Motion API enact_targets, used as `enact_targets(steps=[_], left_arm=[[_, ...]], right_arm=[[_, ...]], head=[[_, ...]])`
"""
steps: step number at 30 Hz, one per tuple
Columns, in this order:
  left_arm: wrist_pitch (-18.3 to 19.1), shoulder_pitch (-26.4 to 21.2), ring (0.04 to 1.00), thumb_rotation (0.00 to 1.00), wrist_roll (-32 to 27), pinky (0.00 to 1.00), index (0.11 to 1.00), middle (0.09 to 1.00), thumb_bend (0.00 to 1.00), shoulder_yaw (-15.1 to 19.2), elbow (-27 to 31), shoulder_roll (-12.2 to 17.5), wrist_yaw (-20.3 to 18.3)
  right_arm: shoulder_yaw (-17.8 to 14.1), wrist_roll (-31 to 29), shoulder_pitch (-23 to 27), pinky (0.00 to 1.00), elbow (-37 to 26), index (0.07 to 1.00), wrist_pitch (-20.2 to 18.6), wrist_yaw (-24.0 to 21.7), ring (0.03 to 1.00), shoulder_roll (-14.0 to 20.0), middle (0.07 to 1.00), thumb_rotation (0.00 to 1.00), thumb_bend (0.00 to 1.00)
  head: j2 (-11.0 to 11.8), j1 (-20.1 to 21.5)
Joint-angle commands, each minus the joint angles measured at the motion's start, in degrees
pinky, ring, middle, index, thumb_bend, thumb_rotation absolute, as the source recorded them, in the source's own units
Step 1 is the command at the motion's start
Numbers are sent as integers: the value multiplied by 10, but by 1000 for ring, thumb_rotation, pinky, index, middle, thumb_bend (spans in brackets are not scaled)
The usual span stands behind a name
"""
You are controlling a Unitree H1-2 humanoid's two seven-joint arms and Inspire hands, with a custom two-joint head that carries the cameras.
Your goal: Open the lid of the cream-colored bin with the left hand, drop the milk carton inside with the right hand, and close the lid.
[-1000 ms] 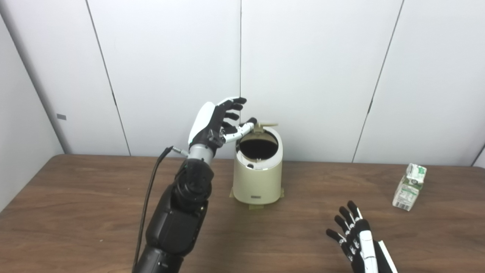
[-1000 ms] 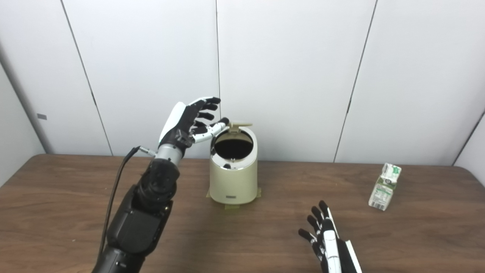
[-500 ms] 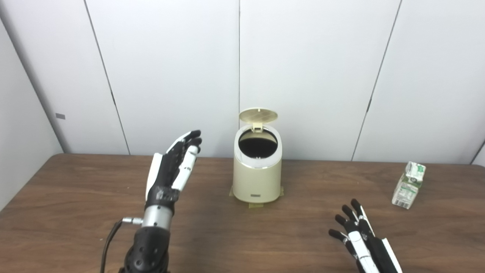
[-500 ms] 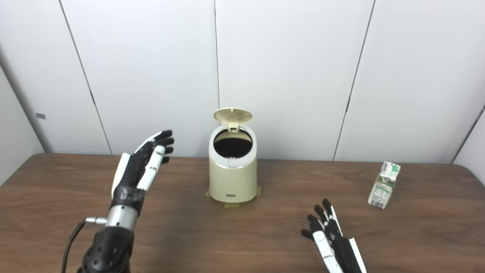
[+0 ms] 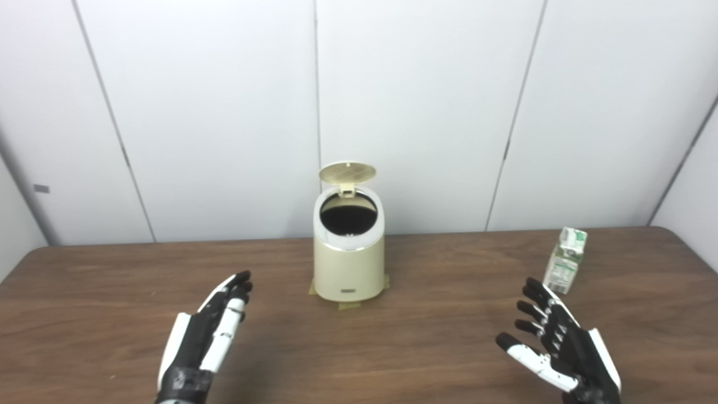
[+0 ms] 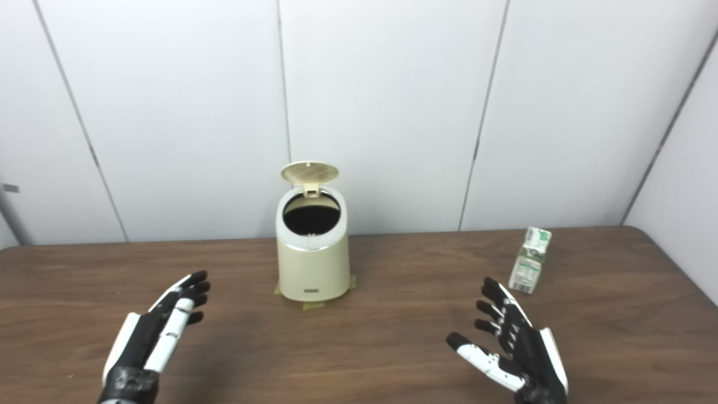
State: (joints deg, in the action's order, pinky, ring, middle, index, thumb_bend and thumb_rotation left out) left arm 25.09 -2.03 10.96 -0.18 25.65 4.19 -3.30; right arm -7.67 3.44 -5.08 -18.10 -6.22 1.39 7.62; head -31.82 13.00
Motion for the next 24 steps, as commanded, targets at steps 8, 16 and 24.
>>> enact_targets(steps=[8, 16, 24], left_arm=[[6, -39, 880, 855, -21, 870, 900, 886, 293, 9, 7, 28, -17], [14, -44, 904, 865, -15, 873, 914, 904, 233, -2, 4, 42, -27], [17, -39, 930, 742, -1, 893, 922, 911, 210, 6, 9, 49, -42]], right_arm=[[-64, 54, 10, 659, -48, 827, -58, 49, 780, 22, 844, 171, 830], [-94, 50, 73, 662, 49, 831, -34, 60, 804, 67, 854, 172, 876], [-85, 89, 169, 664, 161, 827, -49, 83, 779, 106, 837, 222, 925]], head=[[-6, 61], [-3, 61], [-2, 53]])
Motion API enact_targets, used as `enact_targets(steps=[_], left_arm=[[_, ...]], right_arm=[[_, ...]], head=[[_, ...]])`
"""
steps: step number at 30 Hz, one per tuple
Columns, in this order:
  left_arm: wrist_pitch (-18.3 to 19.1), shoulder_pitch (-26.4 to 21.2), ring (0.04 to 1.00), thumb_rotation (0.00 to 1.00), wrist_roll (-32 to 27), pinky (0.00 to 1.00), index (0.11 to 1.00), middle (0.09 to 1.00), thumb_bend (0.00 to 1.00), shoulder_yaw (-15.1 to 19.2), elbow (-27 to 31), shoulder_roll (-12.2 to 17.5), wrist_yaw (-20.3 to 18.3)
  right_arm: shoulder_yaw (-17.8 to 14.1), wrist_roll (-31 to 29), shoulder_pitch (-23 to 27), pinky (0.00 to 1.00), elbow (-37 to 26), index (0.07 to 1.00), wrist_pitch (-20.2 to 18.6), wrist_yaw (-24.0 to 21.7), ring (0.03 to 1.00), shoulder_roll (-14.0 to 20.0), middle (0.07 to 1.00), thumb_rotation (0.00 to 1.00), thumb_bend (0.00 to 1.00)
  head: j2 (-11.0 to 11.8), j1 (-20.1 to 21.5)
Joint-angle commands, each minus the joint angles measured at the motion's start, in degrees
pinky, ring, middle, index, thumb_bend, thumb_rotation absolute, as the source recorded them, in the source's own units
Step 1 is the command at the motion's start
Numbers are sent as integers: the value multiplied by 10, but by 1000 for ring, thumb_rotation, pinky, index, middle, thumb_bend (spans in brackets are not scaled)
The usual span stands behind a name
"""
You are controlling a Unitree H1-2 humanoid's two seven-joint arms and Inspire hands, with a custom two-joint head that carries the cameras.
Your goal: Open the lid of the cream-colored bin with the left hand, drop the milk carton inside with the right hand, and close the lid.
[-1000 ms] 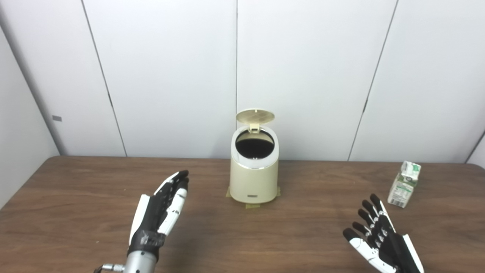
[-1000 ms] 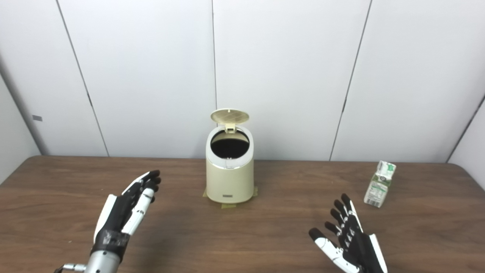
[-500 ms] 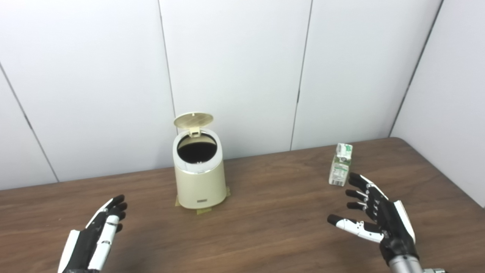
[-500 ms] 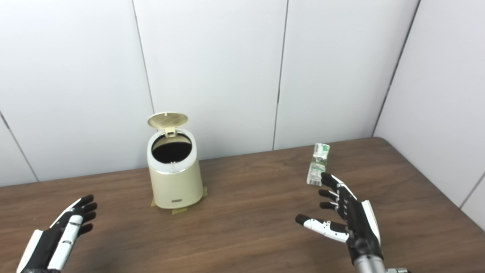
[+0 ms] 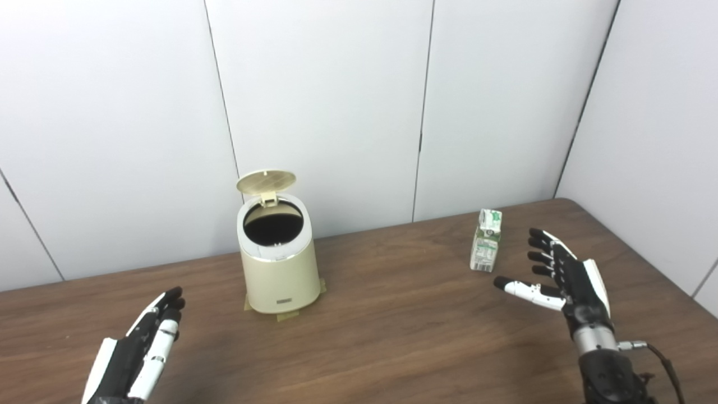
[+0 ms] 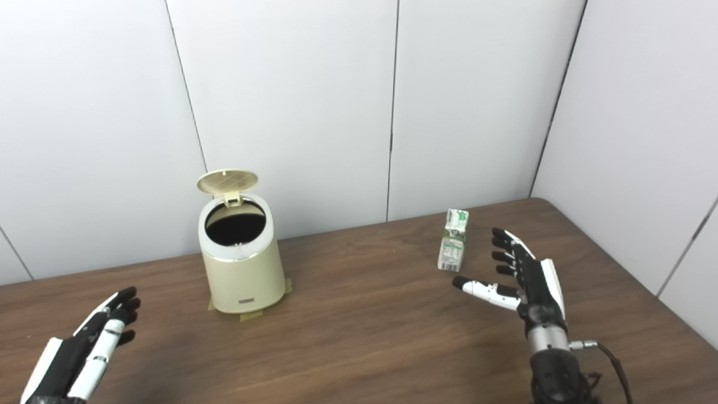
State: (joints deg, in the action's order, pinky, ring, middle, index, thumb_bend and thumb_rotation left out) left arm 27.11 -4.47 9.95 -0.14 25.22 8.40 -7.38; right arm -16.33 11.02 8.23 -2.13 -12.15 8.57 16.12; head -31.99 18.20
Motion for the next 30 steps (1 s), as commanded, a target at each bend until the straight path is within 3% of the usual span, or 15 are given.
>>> enact_targets(steps=[1, 2, 4, 5, 8, 10, 14, 21, 30], left_arm=[[-3, -14, 933, 698, 10, 900, 924, 911, 200, 7, 15, 10, -4], [-3, -13, 933, 670, 11, 905, 923, 909, 199, 9, 16, 12, -7], [-3, -10, 935, 642, 14, 916, 924, 912, 209, 11, 18, 20, -13], [-3, -8, 935, 619, 15, 923, 925, 915, 220, 11, 20, 23, -19], [-3, -3, 928, 503, 8, 894, 937, 924, 242, 12, 24, 36, -37], [-3, -1, 926, 414, 9, 893, 938, 924, 247, 12, 27, 43, -47], [-3, -2, 925, 341, 19, 902, 939, 914, 258, 13, 36, 54, -63], [-2, -1, 912, 325, 25, 889, 945, 905, 273, 19, 58, 76, -91], [-2, -7, 917, 331, 30, 911, 934, 905, 269, 33, 61, 74, -113]], right_arm=[[5, 18, 51, 662, 19, 824, 11, 15, 781, 25, 836, 213, 929], [8, 22, 64, 656, 34, 825, 8, 17, 780, 28, 838, 200, 923], [14, 33, 92, 520, 64, 824, 2, 28, 644, 30, 833, 170, 913], [19, 39, 105, 513, 80, 818, 3, 34, 642, 32, 826, 175, 924], [28, 45, 133, 711, 109, 820, 9, 43, 784, 34, 828, 178, 922], [34, 43, 147, 784, 122, 843, 14, 41, 831, 36, 847, 162, 895], [49, 42, 174, 712, 173, 836, 48, 42, 837, 49, 871, 95, 893], [67, 49, 215, 731, 273, 805, 90, 62, 842, 64, 877, 62, 929], [83, 50, 220, 738, 297, 803, 102, 79, 830, 66, 851, 48, 915]], head=[[1, -3], [1, -3], [3, -12], [3, -13], [3, -17], [3, -19], [3, -25], [2, -37], [-1, -32]])
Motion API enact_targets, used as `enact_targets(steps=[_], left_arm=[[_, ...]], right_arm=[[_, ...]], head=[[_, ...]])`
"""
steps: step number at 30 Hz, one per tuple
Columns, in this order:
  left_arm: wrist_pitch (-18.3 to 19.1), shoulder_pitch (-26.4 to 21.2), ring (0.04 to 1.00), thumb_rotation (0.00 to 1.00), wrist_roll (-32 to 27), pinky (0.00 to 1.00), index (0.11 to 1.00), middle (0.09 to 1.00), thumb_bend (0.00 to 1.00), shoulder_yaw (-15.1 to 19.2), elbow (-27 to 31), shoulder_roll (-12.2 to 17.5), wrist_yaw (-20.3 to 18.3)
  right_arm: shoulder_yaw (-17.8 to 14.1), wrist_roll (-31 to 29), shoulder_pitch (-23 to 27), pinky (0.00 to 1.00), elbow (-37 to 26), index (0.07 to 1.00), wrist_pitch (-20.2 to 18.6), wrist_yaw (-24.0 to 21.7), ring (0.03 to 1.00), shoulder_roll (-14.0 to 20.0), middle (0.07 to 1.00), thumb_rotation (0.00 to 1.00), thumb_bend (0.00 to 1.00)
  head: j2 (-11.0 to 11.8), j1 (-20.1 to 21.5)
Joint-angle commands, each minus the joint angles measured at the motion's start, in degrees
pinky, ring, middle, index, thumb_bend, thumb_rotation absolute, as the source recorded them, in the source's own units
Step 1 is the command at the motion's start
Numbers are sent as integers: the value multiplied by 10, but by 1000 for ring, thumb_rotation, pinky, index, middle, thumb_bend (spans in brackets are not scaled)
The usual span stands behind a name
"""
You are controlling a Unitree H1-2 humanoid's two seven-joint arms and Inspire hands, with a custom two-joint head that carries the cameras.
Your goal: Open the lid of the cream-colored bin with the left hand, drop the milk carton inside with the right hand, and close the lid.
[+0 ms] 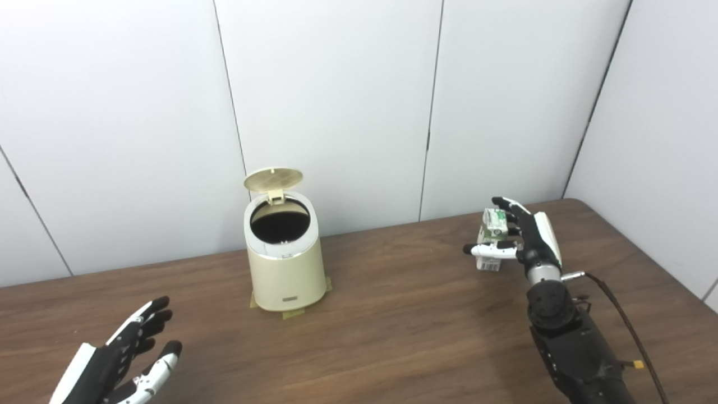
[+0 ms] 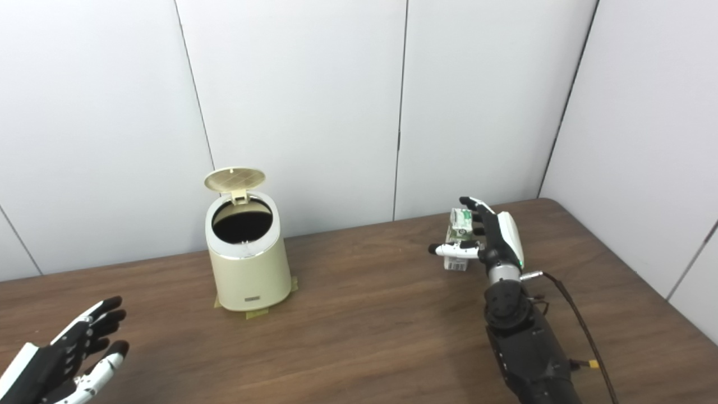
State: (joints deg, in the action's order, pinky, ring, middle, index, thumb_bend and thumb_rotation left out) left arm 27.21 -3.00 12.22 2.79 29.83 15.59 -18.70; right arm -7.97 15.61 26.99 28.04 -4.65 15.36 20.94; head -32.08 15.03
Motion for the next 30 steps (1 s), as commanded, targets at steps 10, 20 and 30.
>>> enact_targets(steps=[10, 20, 30], left_arm=[[-4, -38, 916, 325, 20, 913, 929, 903, 244, -3, 4, -5, -8], [-3, -38, 898, 275, 23, 893, 919, 892, 260, -1, 8, 2, -11], [-3, -38, 889, 240, 25, 875, 919, 893, 272, -4, 8, 2, -10]], right_arm=[[10, 6, 21, 709, 14, 742, 66, 13, 761, 33, 761, 97, 931], [15, 20, 7, 434, -4, 506, 60, 21, 435, 30, 484, 0, 528], [16, 20, -13, 430, -31, 485, 48, 26, 432, 19, 498, 0, 521]], head=[[-2, 1], [-9, 6], [-18, 7]])
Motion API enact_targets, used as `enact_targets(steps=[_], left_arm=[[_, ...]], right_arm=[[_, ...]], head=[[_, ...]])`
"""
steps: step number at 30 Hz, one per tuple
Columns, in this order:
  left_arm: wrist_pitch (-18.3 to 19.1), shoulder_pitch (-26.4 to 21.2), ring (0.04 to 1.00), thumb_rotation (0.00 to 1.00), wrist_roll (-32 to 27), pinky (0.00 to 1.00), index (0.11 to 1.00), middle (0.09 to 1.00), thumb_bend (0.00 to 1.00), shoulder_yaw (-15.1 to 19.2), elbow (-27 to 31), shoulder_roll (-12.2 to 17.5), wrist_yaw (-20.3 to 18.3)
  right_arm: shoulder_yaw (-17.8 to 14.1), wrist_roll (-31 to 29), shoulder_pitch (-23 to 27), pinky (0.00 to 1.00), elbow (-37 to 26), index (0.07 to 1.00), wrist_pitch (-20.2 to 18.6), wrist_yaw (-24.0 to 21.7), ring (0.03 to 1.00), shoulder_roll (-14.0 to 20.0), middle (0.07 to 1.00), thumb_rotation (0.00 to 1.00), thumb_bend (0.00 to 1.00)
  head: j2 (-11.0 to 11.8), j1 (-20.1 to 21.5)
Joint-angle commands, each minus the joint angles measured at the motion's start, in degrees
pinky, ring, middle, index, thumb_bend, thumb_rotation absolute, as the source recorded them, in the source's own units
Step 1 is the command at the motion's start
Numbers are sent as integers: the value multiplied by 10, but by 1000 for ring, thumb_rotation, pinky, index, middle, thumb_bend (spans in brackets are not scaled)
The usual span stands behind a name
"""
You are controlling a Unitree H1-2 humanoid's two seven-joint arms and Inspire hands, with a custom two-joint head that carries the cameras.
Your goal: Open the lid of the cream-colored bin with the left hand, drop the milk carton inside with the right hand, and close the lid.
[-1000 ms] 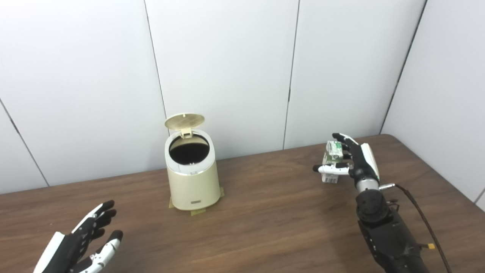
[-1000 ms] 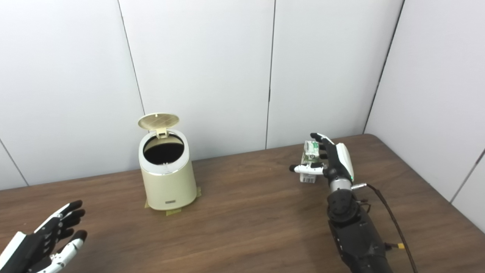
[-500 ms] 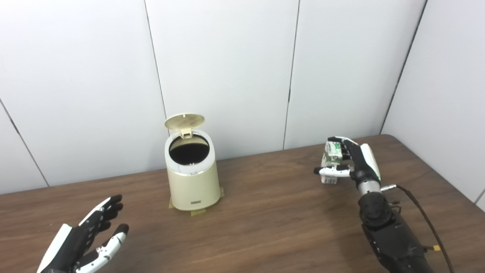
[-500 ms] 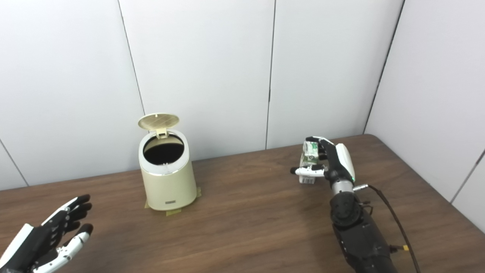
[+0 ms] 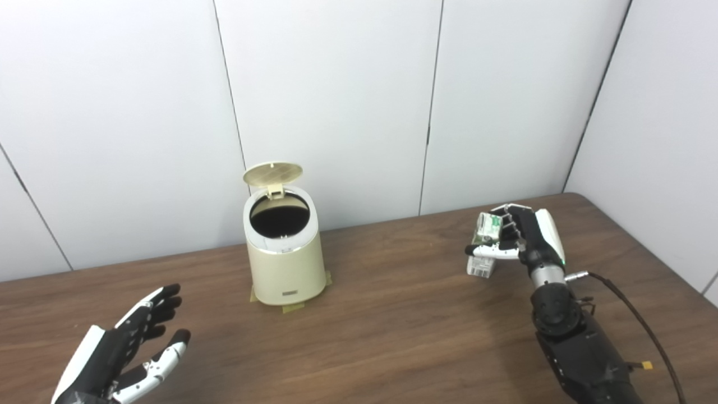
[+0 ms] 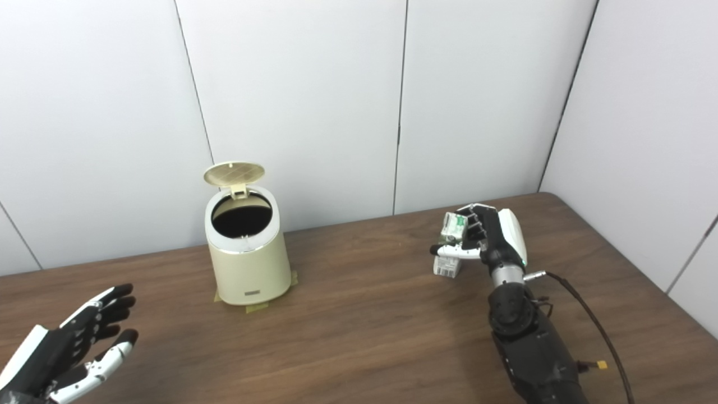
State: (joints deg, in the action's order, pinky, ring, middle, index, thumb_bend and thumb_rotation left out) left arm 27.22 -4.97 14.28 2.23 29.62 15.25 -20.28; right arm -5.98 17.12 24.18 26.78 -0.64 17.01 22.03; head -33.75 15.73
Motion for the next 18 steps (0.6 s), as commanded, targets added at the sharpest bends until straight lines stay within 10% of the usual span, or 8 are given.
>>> enact_targets(steps=[1, 18], left_arm=[[-3, -18, 891, 247, 2, 878, 920, 893, 276, 2, 10, 4, 6], [-4, -3, 893, 295, 13, 870, 914, 892, 314, -23, 3, -15, 25]], right_arm=[[-5, 3, 13, 441, -21, 480, 9, 9, 440, 8, 500, 0, 521], [43, 81, 2, 334, -257, 486, -21, -1, 411, -51, 525, 0, 499]], head=[[-2, -1], [0, -57]])
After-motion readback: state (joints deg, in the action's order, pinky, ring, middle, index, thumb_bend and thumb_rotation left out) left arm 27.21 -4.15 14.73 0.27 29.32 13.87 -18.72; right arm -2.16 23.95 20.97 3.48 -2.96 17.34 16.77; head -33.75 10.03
